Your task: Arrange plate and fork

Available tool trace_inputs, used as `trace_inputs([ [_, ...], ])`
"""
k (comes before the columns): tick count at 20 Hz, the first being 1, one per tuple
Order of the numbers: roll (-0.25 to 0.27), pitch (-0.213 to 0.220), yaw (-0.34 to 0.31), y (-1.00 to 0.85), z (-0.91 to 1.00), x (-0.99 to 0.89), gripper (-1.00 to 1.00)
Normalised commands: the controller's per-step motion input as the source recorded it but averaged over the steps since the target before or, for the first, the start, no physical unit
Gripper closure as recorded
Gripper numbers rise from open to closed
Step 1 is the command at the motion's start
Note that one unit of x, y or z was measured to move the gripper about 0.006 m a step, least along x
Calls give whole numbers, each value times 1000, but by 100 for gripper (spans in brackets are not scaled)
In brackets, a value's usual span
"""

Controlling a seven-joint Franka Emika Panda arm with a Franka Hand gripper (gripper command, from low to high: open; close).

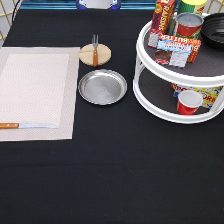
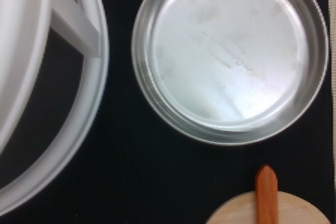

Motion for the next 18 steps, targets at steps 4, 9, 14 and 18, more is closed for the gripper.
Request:
trace_inputs([
  [4, -2, 0, -21, 5, 0, 379, -100],
  [9, -15, 4, 0, -14, 0, 578, -100],
  [14, -38, 55, 0, -109, 0, 762, -100],
  [18, -1, 74, 0, -170, -26, 859, -100],
])
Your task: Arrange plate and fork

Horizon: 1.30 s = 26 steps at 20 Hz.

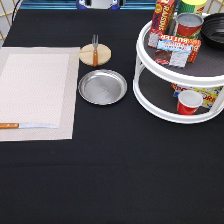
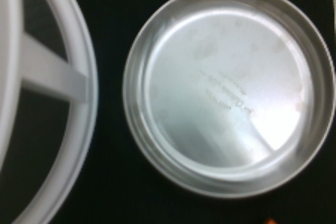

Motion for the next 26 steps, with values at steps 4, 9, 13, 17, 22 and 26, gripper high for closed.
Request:
trace_inputs([
  [4, 25, 85, 0, -237, -90, 897, -100],
  [9, 83, 95, 0, -320, -138, 896, -100],
  [13, 136, 81, 12, -390, -234, 805, -100],
  [17, 141, 63, 20, -323, -303, 741, -100],
  [22, 70, 6, 14, -58, -414, 469, -100],
  [26, 20, -9, 0, 59, -506, 125, -100],
])
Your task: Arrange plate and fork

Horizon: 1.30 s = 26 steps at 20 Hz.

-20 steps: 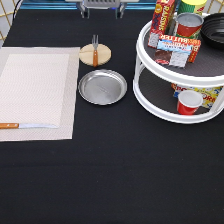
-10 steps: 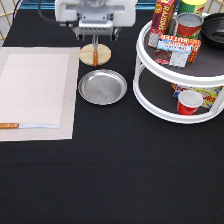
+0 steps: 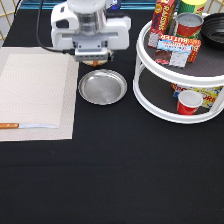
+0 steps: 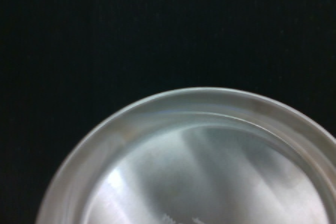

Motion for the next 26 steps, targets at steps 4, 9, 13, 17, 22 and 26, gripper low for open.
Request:
trace_inputs([
  [4, 31, -25, 0, 14, -576, 11, -100],
  [9, 33, -21, 2, 37, -466, -3, -100],
  [13, 18, -1, 11, 124, -236, 39, -100],
  [17, 13, 0, 18, 72, -180, 135, -100],
  [22, 9, 0, 18, 29, -267, 106, -100],
  [26, 3, 0, 19, 16, -193, 206, -100],
])
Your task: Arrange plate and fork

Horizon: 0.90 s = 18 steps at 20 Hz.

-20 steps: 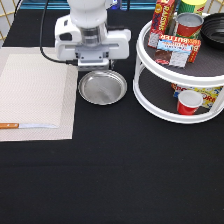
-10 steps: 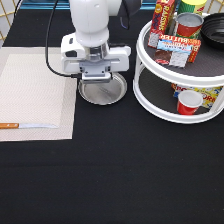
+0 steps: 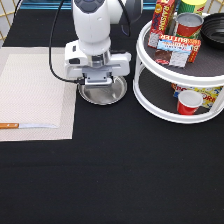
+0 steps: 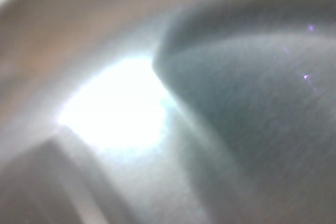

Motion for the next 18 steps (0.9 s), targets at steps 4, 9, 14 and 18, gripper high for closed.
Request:
trace_inputs([
  [4, 0, 3, 22, 49, -69, 311, -100],
  [9, 0, 3, 21, 5, -13, 383, -100],
  [14, 0, 0, 5, -65, -11, 448, -100],
  [18, -2, 0, -8, -231, -24, 406, -100],
])
